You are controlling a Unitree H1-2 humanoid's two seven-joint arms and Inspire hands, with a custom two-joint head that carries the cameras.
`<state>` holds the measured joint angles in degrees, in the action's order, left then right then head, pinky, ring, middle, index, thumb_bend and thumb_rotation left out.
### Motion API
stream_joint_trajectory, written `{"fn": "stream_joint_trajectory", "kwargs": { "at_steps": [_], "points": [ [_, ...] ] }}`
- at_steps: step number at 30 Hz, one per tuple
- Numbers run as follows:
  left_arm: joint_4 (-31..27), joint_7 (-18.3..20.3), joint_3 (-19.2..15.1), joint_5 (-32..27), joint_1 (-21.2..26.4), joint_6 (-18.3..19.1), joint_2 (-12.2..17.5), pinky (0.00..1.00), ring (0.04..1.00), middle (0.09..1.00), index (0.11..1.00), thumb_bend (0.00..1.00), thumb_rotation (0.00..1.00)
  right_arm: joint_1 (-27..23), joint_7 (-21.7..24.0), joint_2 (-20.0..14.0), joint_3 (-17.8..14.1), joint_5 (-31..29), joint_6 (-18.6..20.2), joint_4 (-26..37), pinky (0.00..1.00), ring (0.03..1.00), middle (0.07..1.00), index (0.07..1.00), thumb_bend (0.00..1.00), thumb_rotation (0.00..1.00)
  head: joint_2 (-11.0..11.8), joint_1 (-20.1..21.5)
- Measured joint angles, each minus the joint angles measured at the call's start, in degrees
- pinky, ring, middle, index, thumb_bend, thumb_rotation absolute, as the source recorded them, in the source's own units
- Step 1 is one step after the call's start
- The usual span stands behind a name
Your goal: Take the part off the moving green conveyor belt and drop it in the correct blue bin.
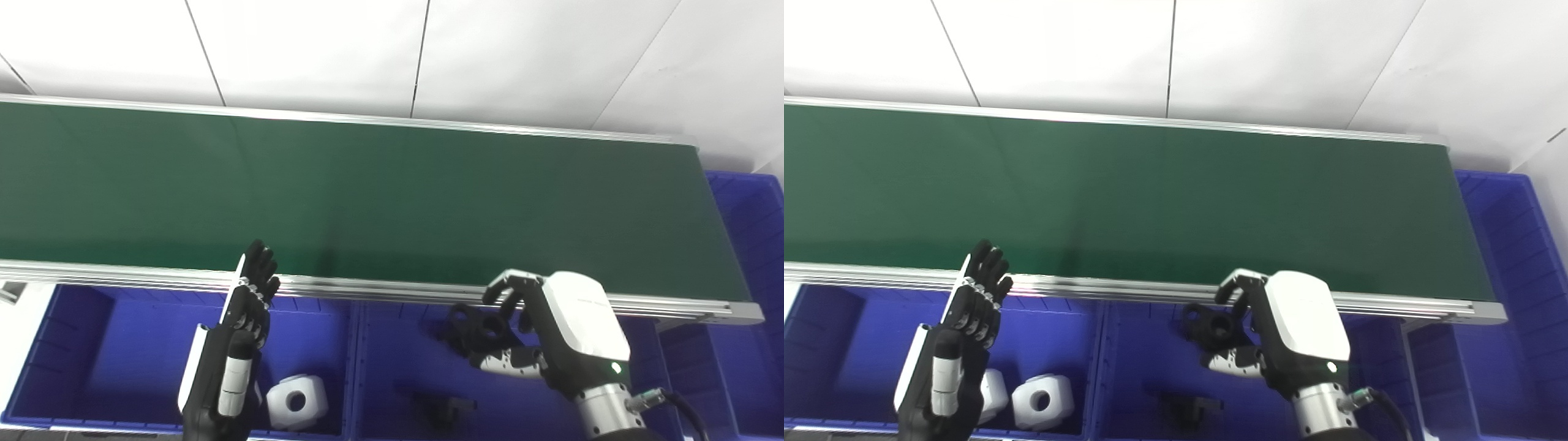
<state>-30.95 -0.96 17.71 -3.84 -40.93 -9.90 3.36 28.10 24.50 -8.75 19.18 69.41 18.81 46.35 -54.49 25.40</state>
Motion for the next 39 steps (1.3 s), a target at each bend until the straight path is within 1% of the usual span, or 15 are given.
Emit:
{"fn": "stream_joint_trajectory", "kwargs": {
  "at_steps": [3,10,11,12,14,15,16,17,19,22,28,32,34,36,39],
  "points": [
    [0.0,0.8,-0.3,-1.2,0.0,0.0,0.2,1.00,1.000,1.000,1.000,0.63,0.90,1.5,0.1,-0.2,-0.8,1.3,-1.4,-2.2,0.27,0.353,0.473,0.545,0.51,0.00,-0.2,-0.2],
    [0.1,1.0,-1.1,-1.5,0.0,0.0,0.2,1.00,1.000,1.000,1.000,0.63,0.89,2.3,0.5,-0.1,-1.4,3.9,-2.8,-8.7,0.24,0.350,0.452,0.543,0.51,0.00,0.0,-0.3],
    [0.1,1.0,-1.1,-1.5,0.0,0.0,0.2,1.00,1.000,1.000,1.000,0.64,0.89,2.2,0.3,-0.1,-1.5,4.1,-3.0,-9.3,0.24,0.386,0.495,0.507,0.52,0.00,-0.1,-0.7],
    [0.1,1.1,-1.1,-1.5,-0.1,0.0,0.2,1.00,1.000,1.000,1.000,0.65,0.89,2.1,0.3,-0.1,-1.6,4.2,-3.1,-9.7,0.31,0.459,0.576,0.590,0.71,0.15,-0.1,-0.7],
    [0.1,1.4,-1.1,-1.5,-0.2,0.0,0.2,1.00,1.000,1.000,1.000,0.65,0.89,2.0,0.8,-0.1,-1.6,5.5,-3.1,-9.9,0.36,0.501,0.622,0.646,0.82,0.25,-0.1,-0.8],
    [0.1,1.5,-1.1,-1.5,-0.2,0.0,0.1,1.00,1.000,1.000,1.000,0.66,0.88,1.9,1.6,0.1,-1.7,6.3,-3.1,-9.8,0.44,0.575,0.686,0.692,0.91,0.34,-0.1,-0.9],
    [0.1,1.5,-1.2,-1.5,-0.3,0.0,0.1,1.00,1.000,1.000,1.000,0.66,0.88,1.9,2.4,0.2,-1.7,7.0,-3.2,-9.7,0.52,0.629,0.731,0.725,0.95,0.41,-0.1,-0.9],
    [0.1,1.5,-1.3,-1.5,-0.3,0.0,0.1,1.00,1.000,1.000,1.000,0.66,0.88,1.8,3.5,0.3,-1.8,7.7,-3.2,-9.6,0.59,0.681,0.772,0.754,0.98,0.48,0.1,-1.1],
    [0.1,1.7,-1.4,-1.5,-0.3,0.0,0.0,1.00,1.000,1.000,1.000,0.65,0.87,1.8,5.1,0.4,-2.1,8.4,-3.2,-9.4,0.66,0.725,0.805,0.782,1.00,0.56,0.1,-1.1],
    [0.1,1.8,-1.4,-1.5,-0.3,0.0,-0.1,1.00,1.000,1.000,1.000,0.66,0.87,1.7,6.5,0.4,-2.6,8.8,-3.2,-9.1,0.71,0.761,0.832,0.809,1.00,0.65,0.4,-1.8],
    [0.1,1.9,-1.5,-1.5,-0.3,0.0,-0.2,1.00,1.000,1.000,1.000,0.66,0.87,1.7,7.2,0.7,-3.0,8.9,-3.8,-8.4,0.72,0.768,0.832,0.810,1.00,0.76,0.9,-2.6],
    [0.1,2.0,-1.5,-1.5,-0.5,0.0,-0.2,1.00,1.000,1.000,1.000,0.66,0.87,1.9,7.2,0.9,-3.1,8.7,-4.0,-7.9,0.72,0.769,0.828,0.806,1.00,0.78,1.2,-3.8],
    [0.2,2.0,-1.5,-1.5,-0.5,0.0,-0.2,1.00,1.000,1.000,1.000,0.67,0.87,2.4,7.4,1.2,-3.2,8.1,-4.1,-6.8,0.64,0.735,0.794,0.778,1.00,0.80,1.5,-4.4],
    [0.4,2.0,-1.5,-1.4,-0.6,-0.1,-0.1,1.00,1.000,1.000,1.000,0.67,0.88,3.1,6.5,1.6,-3.4,4.6,-4.4,-5.0,0.58,0.695,0.760,0.749,1.00,0.81,1.8,-5.3],
    [1.0,2.1,-1.5,-1.3,-0.6,-0.3,-0.1,1.00,1.000,1.000,1.000,0.69,0.87,4.9,-0.3,2.9,-3.7,-4.7,-6.4,-3.5,0.50,0.601,0.670,0.687,0.97,0.80,2.2,-6.2]
  ]
}}
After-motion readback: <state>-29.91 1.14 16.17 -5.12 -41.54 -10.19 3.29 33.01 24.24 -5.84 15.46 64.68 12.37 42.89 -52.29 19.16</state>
